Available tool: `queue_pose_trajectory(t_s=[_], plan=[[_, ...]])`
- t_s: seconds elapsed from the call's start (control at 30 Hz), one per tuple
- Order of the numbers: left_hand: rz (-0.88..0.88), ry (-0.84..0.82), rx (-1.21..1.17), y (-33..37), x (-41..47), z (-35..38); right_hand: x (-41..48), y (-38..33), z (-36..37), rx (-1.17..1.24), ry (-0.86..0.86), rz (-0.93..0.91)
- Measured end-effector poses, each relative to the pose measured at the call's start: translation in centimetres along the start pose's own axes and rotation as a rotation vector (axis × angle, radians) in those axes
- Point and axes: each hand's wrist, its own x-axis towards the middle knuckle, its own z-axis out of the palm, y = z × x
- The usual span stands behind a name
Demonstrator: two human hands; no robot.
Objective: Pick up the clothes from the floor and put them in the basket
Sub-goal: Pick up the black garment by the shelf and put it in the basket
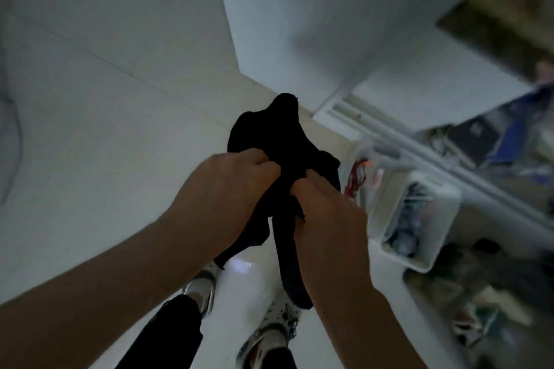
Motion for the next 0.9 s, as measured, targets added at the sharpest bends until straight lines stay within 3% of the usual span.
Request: queue_pose_trajectory(t_s=[0.13, 0.33, 0.67, 0.9], plan=[[-0.052, 0.164, 0.055, 4.3, -4.1, -14.4, 1.6, -10.6, -11.9, -0.090, -0.043, -0.251], [-0.224, 0.483, 0.185, 9.7, -12.7, -25.7, 0.2, -22.1, -22.7, -0.105, -0.008, -0.596], [-0.682, 0.847, 0.316, 20.5, -36.1, -30.3, -15.1, -36.6, -28.6, -0.126, -0.086, -1.164], [-1.023, 0.917, 0.436, 25.2, -54.5, -28.9, -29.5, -46.6, -25.9, -0.110, -0.147, -1.470]])
